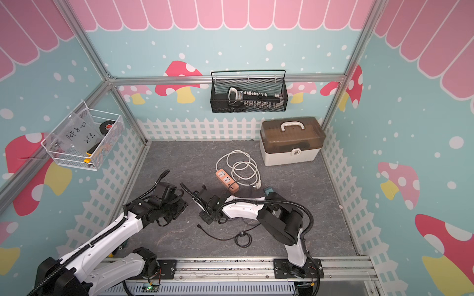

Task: Charge mp3
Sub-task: Pick up the charging cable from the center of the board.

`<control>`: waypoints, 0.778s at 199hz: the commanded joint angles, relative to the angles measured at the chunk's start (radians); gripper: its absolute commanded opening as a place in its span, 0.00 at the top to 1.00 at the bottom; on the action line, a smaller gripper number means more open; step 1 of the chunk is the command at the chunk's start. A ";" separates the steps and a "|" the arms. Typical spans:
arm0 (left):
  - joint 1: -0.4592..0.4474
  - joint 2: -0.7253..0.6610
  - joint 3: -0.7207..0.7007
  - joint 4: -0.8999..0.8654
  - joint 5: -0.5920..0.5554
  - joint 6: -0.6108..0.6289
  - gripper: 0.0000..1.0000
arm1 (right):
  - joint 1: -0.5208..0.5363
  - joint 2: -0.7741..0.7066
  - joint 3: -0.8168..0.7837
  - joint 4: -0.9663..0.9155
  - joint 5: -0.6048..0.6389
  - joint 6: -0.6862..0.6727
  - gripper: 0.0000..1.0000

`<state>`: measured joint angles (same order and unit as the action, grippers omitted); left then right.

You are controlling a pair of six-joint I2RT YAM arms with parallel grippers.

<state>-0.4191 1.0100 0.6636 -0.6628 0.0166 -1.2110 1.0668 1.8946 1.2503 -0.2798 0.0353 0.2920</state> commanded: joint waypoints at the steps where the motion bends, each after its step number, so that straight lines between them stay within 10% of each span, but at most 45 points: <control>1: 0.005 -0.049 -0.051 0.116 0.041 -0.040 1.00 | -0.015 -0.081 -0.028 0.038 -0.075 -0.003 1.00; 155: 0.004 -0.233 -0.390 0.765 0.097 -0.175 1.00 | -0.244 -0.167 -0.271 0.556 -0.771 0.276 1.00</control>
<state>-0.4191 0.7818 0.3008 -0.0624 0.1097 -1.3396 0.8383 1.7470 0.9951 0.1493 -0.6323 0.5129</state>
